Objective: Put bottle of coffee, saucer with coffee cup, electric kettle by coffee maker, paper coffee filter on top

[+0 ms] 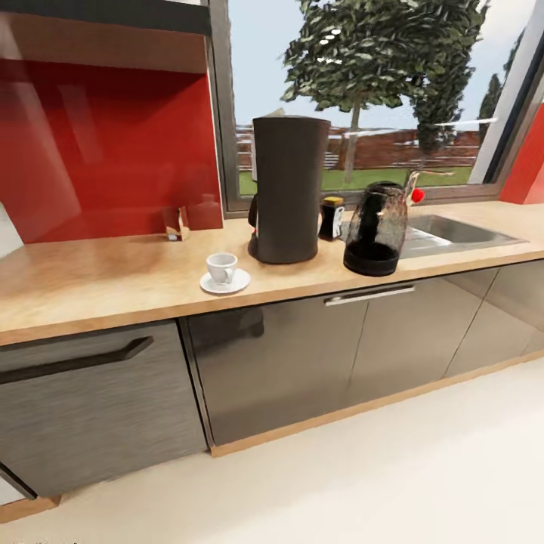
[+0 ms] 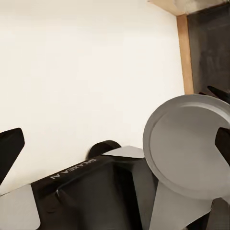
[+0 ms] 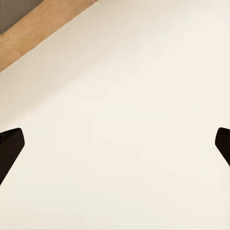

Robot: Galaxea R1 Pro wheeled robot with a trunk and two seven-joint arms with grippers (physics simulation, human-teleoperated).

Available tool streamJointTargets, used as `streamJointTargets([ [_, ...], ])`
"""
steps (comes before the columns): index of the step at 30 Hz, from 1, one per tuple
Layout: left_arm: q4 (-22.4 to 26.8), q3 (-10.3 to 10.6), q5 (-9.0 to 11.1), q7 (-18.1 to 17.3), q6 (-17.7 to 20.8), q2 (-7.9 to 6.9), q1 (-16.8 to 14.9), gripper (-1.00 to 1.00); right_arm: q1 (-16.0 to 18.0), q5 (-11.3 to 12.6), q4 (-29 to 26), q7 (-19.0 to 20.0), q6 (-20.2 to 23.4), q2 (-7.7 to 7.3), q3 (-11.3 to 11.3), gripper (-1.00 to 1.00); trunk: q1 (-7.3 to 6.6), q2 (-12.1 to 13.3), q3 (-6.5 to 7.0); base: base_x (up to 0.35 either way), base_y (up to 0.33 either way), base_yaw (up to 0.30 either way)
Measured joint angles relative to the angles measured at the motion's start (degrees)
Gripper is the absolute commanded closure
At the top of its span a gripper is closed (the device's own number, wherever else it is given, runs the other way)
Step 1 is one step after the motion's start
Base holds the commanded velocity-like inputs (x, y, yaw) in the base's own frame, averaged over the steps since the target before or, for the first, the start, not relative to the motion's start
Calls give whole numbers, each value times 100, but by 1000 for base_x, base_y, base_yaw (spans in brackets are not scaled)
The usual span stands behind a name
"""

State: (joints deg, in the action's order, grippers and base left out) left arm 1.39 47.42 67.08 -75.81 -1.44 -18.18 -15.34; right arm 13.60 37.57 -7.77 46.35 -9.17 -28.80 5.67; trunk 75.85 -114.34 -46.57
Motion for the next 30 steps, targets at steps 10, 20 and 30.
streamJointTargets([
  [10,0,0,0,6,0,0,0,-100,0,0,-3,1,0,0,0,-100,1,0,0,103,-305,136],
  [20,-1,-1,0,5,0,0,0,-100,0,0,-3,-2,1,1,2,-100,2,0,0,24,-164,266],
  [30,-1,-1,0,5,1,0,-1,-100,0,0,-3,-2,2,1,7,-100,2,0,0,1,-5,272],
])
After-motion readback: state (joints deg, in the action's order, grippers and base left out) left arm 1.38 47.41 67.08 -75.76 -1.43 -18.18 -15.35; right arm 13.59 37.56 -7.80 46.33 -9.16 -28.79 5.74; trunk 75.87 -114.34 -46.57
